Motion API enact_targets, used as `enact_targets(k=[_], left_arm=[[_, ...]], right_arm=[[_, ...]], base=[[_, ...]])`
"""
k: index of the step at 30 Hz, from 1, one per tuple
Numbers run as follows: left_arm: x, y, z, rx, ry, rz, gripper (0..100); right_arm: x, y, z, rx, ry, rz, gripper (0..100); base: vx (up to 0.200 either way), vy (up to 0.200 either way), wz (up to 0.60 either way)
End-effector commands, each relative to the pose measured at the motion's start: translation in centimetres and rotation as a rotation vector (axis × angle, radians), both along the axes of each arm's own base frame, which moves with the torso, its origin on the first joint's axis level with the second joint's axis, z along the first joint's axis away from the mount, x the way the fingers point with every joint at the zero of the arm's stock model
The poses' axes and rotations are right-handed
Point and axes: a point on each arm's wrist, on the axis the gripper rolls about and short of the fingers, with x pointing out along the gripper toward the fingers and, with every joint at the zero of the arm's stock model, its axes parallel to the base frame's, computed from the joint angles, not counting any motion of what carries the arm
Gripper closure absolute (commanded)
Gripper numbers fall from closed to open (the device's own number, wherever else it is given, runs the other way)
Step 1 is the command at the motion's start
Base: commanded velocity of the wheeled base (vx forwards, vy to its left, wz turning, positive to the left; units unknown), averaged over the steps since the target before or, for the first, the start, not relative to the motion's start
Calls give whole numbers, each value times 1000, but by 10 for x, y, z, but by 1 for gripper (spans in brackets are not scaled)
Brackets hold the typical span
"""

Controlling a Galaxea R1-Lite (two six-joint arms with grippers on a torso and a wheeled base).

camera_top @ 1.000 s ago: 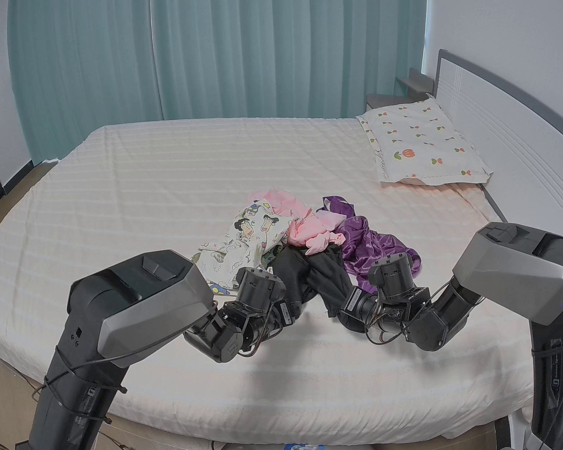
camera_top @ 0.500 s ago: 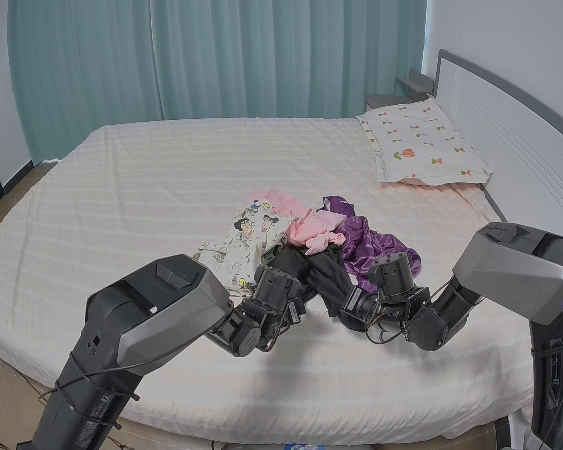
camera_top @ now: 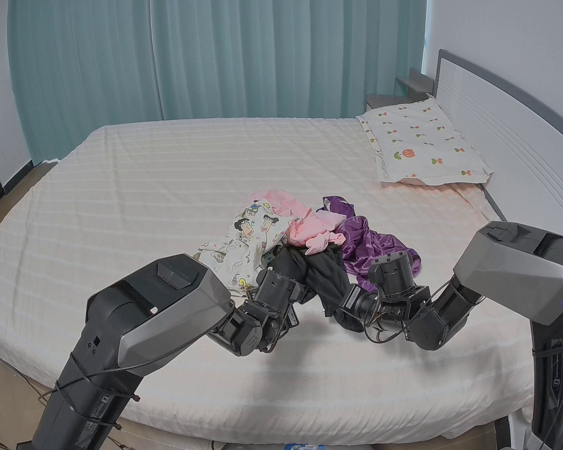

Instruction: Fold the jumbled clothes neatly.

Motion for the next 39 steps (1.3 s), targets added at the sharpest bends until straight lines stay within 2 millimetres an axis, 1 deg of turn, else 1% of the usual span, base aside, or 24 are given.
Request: enact_targets(k=[1, 2, 4, 5, 6, 7, 8, 10, 12, 14, 16, 17, 18, 19, 22, 24, 25, 28, 31, 32, 33, 34, 35, 39], left_arm=[[-12, 15, 42, -75, -18, 39, 100], [-16, 19, 57, -107, -33, 39, 100], [-23, 24, 78, -154, -72, 32, 100], [-29, 28, 95, -197, -112, 22, 100], [-32, 30, 103, -217, -131, 13, 100], [-39, 34, 122, -268, -185, -11, 100], [-42, 36, 130, -291, -210, -19, 100], [-54, 44, 158, -358, -300, -49, 100], [-61, 49, 176, -381, -360, -59, 100], [-65, 52, 186, -379, -397, -69, 100], [-65, 62, 204, -393, -491, -67, 100], [-65, 62, 204, -393, -491, -67, 100], [-66, 66, 215, -415, -550, -62, 100], [-68, 71, 227, -432, -608, -45, 100], [-74, 85, 246, -427, -671, -10, 100], [-79, 89, 252, -430, -682, -8, 100], [-84, 92, 254, -432, -682, -13, 100], [-88, 95, 244, -428, -645, -17, 100], [-90, 95, 233, -448, -597, -2, 100], [-92, 96, 227, -465, -567, 4, 100], [-92, 96, 226, -465, -564, 5, 100], [-96, 98, 219, -478, -530, -1, 100], [-97, 99, 215, -483, -513, -4, 100], [-101, 102, 209, -534, -461, -6, 100]], right_arm=[[-2, 1, 19, 62, -99, 3, 100], [-3, 0, 24, 82, -135, 2, 100], [-5, -2, 35, 111, -201, -5, 100], [-8, -5, 47, 140, -255, -6, 100], [-10, -6, 53, 152, -278, -8, 100], [-15, -11, 66, 181, -330, -4, 100], [-18, -13, 72, 194, -351, -3, 100], [-26, -19, 97, 239, -442, -5, 100], [-35, -23, 120, 278, -515, -8, 100], [-41, -28, 137, 304, -569, -12, 100], [-51, -38, 166, 355, -665, -19, 100], [-51, -38, 166, 355, -665, -19, 100], [-58, -42, 181, 379, -715, -16, 100], [-64, -46, 189, 392, -739, -14, 100], [-71, -51, 192, 391, -757, -8, 100], [-68, -55, 190, 384, -760, -14, 100], [-64, -60, 185, 373, -751, -14, 100], [-58, -62, 165, 346, -694, 8, 100], [-57, -60, 156, 337, -675, 34, 100], [-57, -59, 149, 331, -654, 53, 100], [-57, -59, 148, 329, -649, 55, 100], [-55, -56, 138, 321, -617, 77, 100], [-54, -54, 132, 312, -603, 81, 100], [-50, -53, 122, 291, -579, 88, 100]], base=[[0, 0, 0], [0, 0, 0], [0, 0, 0], [0, 0, 0], [0, 0, 0], [0, 0, 0], [0, 0, 0], [0, 0, 0], [0, 0, 0], [0, 0, 0], [0, 0, 0], [0, 0, 0], [0, 0, 0], [0, 0, 0], [0, 0, 0], [0, 0, 0], [0, 0, 0], [0, 0, 0], [0, 0, 0], [0, 0, 0], [0, 0, 0], [0, 0, 0], [0, 0, 0], [0, 0, 0]])
